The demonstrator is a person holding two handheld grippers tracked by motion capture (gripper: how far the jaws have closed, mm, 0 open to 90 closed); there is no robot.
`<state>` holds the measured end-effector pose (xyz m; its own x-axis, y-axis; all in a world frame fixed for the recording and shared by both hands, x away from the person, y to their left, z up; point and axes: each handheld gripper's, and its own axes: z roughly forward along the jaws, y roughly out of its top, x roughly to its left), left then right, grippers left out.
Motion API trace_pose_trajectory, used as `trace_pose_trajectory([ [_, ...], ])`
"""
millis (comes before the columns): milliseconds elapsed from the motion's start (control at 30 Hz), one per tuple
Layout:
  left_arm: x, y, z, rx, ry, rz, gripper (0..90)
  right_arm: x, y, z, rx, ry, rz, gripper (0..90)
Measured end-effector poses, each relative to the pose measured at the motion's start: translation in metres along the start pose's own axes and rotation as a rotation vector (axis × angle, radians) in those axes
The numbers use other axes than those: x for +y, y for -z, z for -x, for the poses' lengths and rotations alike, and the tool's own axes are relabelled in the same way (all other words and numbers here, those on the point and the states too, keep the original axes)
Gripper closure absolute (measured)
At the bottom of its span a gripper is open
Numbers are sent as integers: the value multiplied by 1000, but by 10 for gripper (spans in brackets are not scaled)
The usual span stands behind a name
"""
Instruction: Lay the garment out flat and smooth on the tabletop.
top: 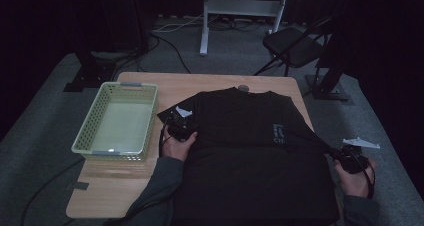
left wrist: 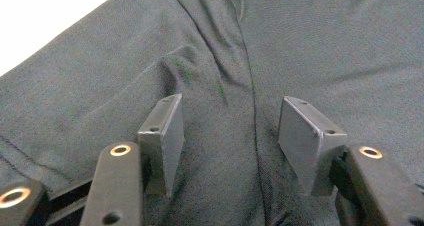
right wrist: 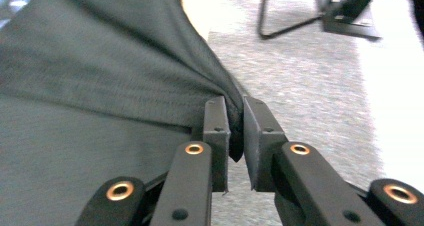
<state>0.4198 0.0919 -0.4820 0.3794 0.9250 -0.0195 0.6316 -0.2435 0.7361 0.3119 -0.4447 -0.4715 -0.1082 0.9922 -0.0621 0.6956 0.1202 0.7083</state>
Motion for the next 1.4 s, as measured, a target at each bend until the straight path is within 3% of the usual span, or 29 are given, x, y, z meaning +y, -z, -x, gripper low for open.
trace_pose_trajectory([
  [133,0,0,0,1,-1,0,450,2,8,7,-72,-48,32,724],
  [200,0,0,0,1,-2,-1,450,3,13,5,-72,-60,65,671],
  [300,0,0,0,2,-4,-1,449,6,18,-6,-8,-47,106,634],
  [333,0,0,0,2,-4,-1,449,6,18,-6,-8,-47,106,634],
  [400,0,0,0,1,-2,-1,448,7,15,-23,89,-37,122,614],
  [500,0,0,1,3,-5,0,444,7,7,-42,161,-16,114,604],
  [833,0,0,1,2,-6,0,440,15,-14,-91,258,99,75,589],
  [933,-1,0,1,0,-4,0,439,17,-18,-100,269,121,69,580],
  [1033,-1,1,1,-2,-3,1,437,20,-24,-104,251,142,51,576],
  [1400,-1,1,0,-6,-2,3,434,23,-27,-93,244,110,22,853],
])
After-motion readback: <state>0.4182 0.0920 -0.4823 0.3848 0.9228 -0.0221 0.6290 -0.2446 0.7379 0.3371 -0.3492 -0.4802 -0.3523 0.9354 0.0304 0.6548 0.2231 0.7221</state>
